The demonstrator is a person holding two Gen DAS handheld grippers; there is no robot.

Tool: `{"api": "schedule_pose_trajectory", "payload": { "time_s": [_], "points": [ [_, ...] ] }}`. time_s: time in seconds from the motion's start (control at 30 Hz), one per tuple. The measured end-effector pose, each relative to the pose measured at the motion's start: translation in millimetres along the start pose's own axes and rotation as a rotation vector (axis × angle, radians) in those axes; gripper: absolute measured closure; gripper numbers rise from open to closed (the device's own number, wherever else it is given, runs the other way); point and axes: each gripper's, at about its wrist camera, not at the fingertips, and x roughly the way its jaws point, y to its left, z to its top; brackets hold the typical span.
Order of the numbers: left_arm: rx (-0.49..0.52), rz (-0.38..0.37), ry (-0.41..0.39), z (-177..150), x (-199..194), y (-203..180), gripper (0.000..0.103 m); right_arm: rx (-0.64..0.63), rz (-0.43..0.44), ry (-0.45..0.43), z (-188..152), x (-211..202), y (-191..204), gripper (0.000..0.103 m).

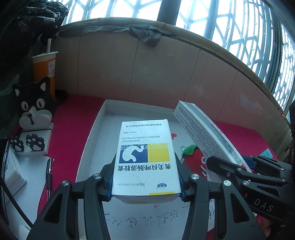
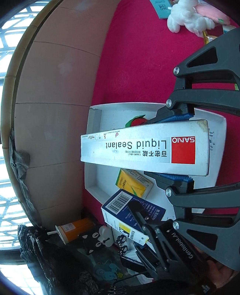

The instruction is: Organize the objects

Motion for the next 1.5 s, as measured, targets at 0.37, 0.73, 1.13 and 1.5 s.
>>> {"api": "schedule_pose_trajectory", "payload": {
  "time_s": [0.37, 0.73, 1.13, 1.5],
  "points": [
    [0.009, 0.121, 0.0, -0.7, 7.7, 13.3, 0.014, 0.023, -0.033, 0.006, 9.1, 38.9, 3.1, 0.059],
    [-0.005, 0.196, -0.114, 5.3, -34.4, 9.5, 0.0, 0.047, -0.057, -0.079, -3.3, 13.1, -9.1, 0.016],
    [-0.028, 0.162, -0.154, 1.8, -61.3, -8.4, 0.0, 0.038, -0.112, -0.151, -26.4, -35.8, -16.3, 0.0],
    [0.021, 0.075, -0.11, -11.4, -62.5, -42.4, 0.0, 0.067, -0.138, -0.198, -45.7, -73.5, -33.9, 0.0]
  ]
}}
